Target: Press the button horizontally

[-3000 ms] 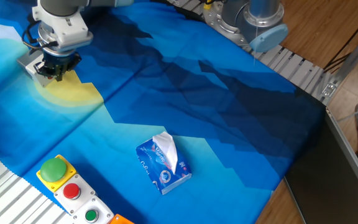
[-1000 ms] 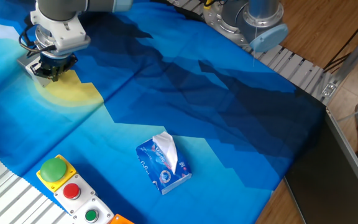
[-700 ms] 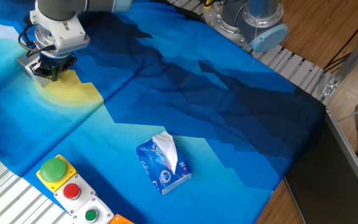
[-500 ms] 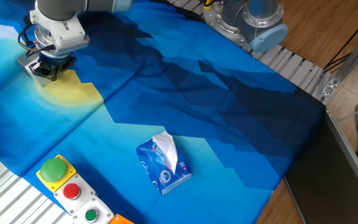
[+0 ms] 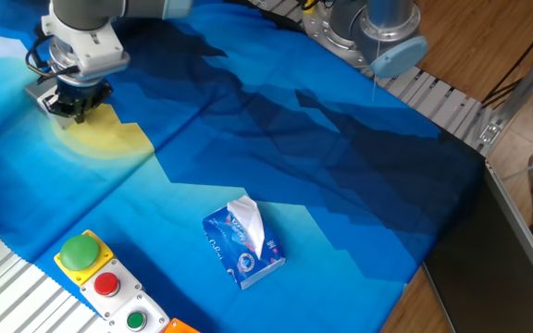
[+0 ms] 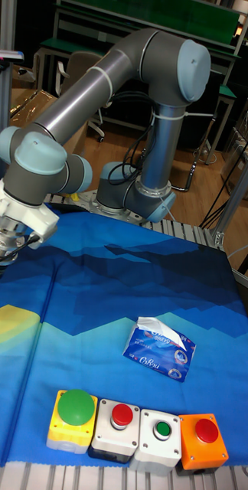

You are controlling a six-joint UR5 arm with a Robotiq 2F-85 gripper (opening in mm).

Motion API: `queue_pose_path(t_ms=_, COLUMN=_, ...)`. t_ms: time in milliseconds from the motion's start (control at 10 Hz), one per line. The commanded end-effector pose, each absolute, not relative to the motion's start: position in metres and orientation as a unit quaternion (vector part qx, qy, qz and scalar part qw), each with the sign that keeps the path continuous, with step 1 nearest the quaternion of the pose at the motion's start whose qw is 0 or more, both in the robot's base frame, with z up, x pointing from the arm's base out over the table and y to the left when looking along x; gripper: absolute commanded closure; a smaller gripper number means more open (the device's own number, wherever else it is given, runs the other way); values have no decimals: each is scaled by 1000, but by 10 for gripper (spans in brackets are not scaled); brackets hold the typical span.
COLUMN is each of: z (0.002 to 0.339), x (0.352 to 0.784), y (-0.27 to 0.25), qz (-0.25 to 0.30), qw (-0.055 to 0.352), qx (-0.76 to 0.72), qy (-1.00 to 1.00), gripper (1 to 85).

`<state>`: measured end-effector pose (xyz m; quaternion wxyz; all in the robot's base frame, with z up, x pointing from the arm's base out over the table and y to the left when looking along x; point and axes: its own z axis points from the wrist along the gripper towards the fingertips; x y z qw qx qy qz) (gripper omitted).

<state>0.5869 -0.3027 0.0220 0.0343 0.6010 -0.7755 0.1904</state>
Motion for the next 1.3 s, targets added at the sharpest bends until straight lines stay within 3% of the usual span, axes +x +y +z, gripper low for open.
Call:
queue_pose_path(t_ms=0, z=26, x=587, y=-316, qz=198, qw=43, qx=598, qy=-775, gripper=847)
queue_pose_path(t_ms=1200, z=35, x=583, y=-309, qz=226, qw=86, qx=565, qy=-789, gripper=847)
